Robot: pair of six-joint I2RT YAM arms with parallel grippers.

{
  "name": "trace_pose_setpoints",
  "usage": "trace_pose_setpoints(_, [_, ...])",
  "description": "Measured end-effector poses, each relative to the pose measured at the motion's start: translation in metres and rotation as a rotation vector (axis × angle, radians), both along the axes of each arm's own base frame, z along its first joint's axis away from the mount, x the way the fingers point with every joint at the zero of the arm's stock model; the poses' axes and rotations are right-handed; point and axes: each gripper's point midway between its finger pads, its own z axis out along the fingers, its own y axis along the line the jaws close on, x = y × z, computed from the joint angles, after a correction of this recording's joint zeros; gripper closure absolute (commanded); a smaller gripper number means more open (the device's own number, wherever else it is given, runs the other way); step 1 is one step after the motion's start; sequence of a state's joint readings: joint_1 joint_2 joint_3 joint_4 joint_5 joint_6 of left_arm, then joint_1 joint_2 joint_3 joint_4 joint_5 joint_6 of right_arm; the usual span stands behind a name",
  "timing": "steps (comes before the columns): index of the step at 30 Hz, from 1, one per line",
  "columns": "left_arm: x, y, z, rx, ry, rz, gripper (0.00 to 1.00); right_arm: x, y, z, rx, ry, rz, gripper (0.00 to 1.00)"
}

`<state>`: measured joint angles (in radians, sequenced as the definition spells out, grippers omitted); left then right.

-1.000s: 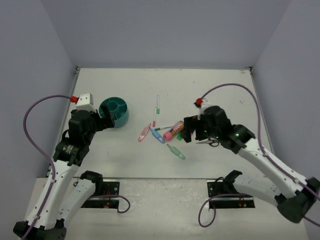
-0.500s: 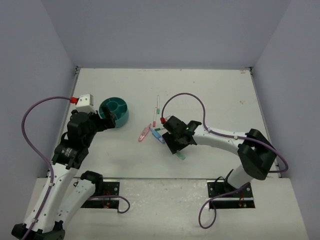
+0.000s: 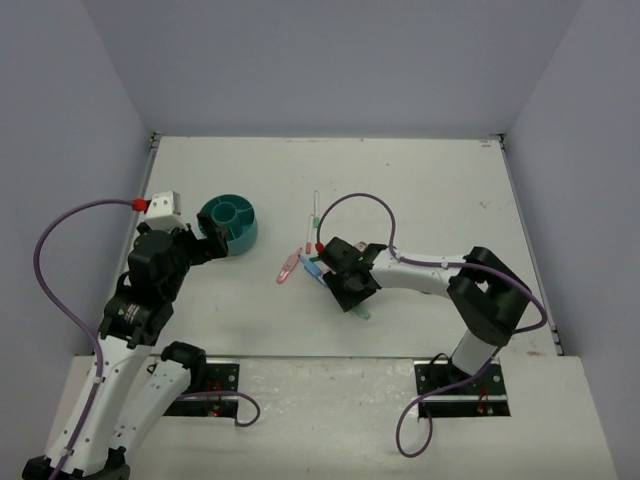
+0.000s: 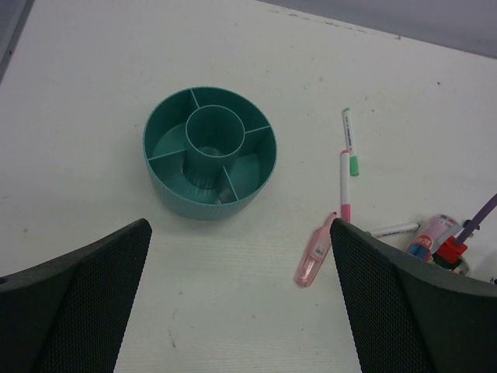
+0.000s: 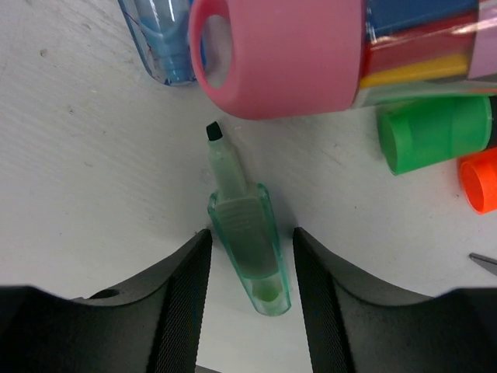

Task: Sort the stationery into containers
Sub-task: Pick up the pen from the center of the board.

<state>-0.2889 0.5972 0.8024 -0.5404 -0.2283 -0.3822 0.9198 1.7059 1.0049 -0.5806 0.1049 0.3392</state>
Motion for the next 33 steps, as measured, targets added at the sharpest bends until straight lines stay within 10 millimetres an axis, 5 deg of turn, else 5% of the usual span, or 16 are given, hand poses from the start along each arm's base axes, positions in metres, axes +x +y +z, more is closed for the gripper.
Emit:
trace_pose_setpoints(6, [-0.001,0.0,0.001,0.001,-0.003,0.0,0.0,-0.004,0.008,-0.002,0.012,0.019,0.011,0.78])
trace_pose_setpoints(13, [-0.001,-0.001,0.0,0.003,-0.002,-0.002,0.0,-0.011,0.01,0.002,0.013,0.022,0.017,0.93])
trace_pose_setpoints(18, [0.001,-0.009,-0.005,-0.016,0.025,-0.032,0.0,-0.022,0.017,0.034,0.078,-0.021,0.051,1.0])
trace_pose_setpoints(22, [-0.001,-0.039,-0.007,-0.124,0.055,-0.152,0.0,-0.025,0.026,0.085,0.221,-0.109,0.066,1.0])
trace_pose_setpoints(29, [-0.014,-0.137,0.004,-0.523,0.003,-0.554,0.0,-0.026,0.046,0.187,0.581,-0.289,0.095,1.0])
trace_pose_setpoints(33, [-0.029,-0.192,-0.008,-0.582,0.087,-0.72,0.01,-0.025,0.053,0.203,0.64,-0.311,0.081,1.0])
